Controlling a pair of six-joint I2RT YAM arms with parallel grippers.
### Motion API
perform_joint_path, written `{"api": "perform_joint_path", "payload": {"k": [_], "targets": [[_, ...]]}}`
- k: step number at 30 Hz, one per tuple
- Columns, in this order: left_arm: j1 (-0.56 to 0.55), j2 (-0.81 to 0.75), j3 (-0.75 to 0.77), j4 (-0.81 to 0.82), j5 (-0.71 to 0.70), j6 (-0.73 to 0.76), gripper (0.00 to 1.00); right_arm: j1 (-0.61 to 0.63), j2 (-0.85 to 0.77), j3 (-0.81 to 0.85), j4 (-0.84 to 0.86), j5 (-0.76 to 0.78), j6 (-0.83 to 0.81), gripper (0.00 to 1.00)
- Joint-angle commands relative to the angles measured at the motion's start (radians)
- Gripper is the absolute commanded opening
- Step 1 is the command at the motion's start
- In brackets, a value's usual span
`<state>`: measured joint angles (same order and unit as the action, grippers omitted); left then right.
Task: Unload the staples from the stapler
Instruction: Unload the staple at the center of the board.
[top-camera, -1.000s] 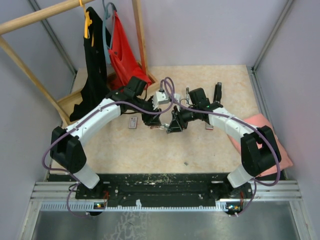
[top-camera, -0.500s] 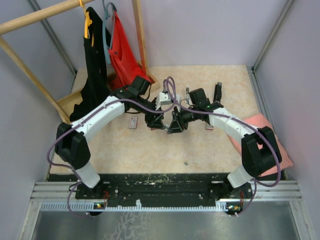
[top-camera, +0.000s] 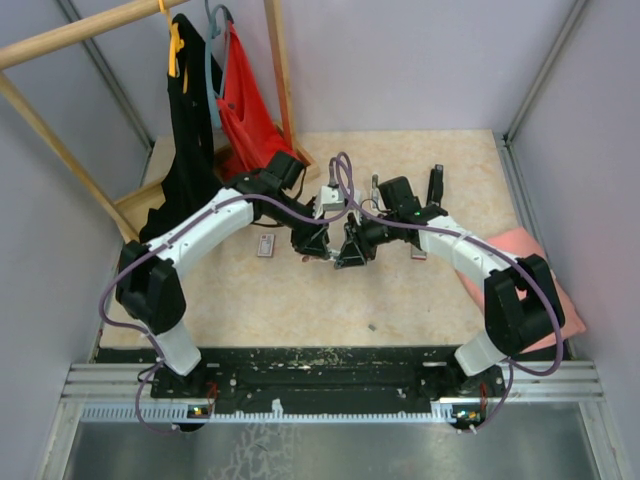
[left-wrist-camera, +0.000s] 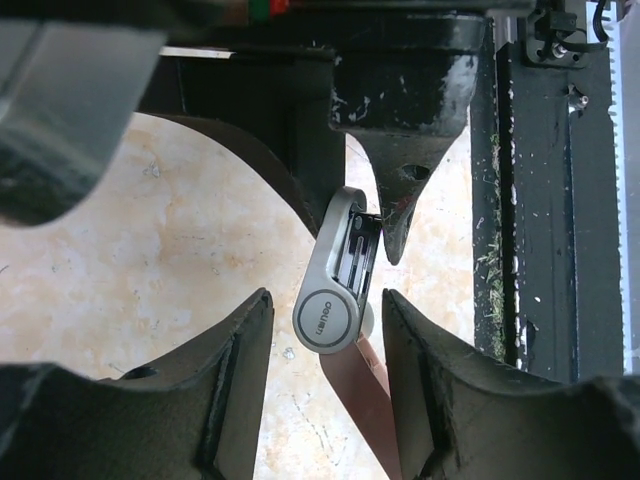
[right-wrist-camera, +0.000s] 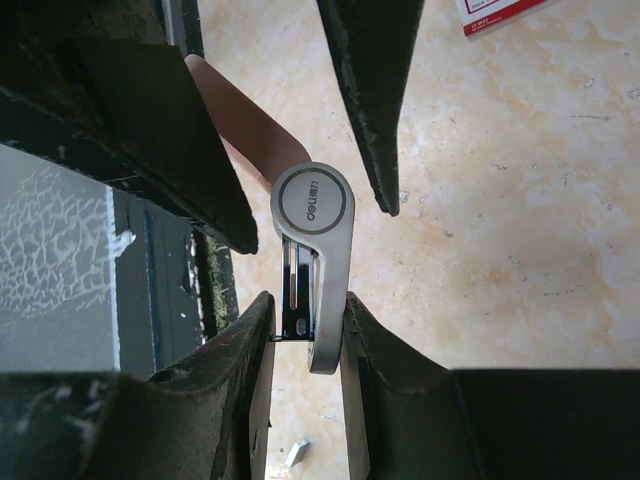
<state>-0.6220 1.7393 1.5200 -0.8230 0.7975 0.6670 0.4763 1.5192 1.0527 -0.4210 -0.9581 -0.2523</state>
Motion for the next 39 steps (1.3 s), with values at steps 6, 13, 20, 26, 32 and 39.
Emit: {"api": "perform_joint_path", "payload": {"k": [6,13,20,26,32,39], "targets": [[-0.012,0.033,0.012,-0.116,-0.018,0.032,0.61,0.022,-0.064,0.012,0.068,-0.032,-0.046,0.01],[-0.014,0.053,0.01,-0.103,-0.005,0.012,0.5,0.022,-0.067,0.01,0.078,-0.028,-0.035,0.01],[-0.021,0.063,0.014,-0.108,-0.002,0.019,0.46,0.023,-0.076,0.003,0.1,-0.028,-0.016,0.01],[-0.024,0.066,0.017,-0.121,-0.001,0.029,0.35,0.022,-0.077,0.003,0.113,-0.036,0.009,0.01],[-0.028,0.066,0.017,-0.129,0.001,0.031,0.28,0.022,-0.077,0.001,0.128,-0.026,0.024,0.01],[-0.03,0.07,0.021,-0.145,0.006,0.043,0.18,0.022,-0.076,-0.001,0.136,0.004,0.023,0.01]]}}
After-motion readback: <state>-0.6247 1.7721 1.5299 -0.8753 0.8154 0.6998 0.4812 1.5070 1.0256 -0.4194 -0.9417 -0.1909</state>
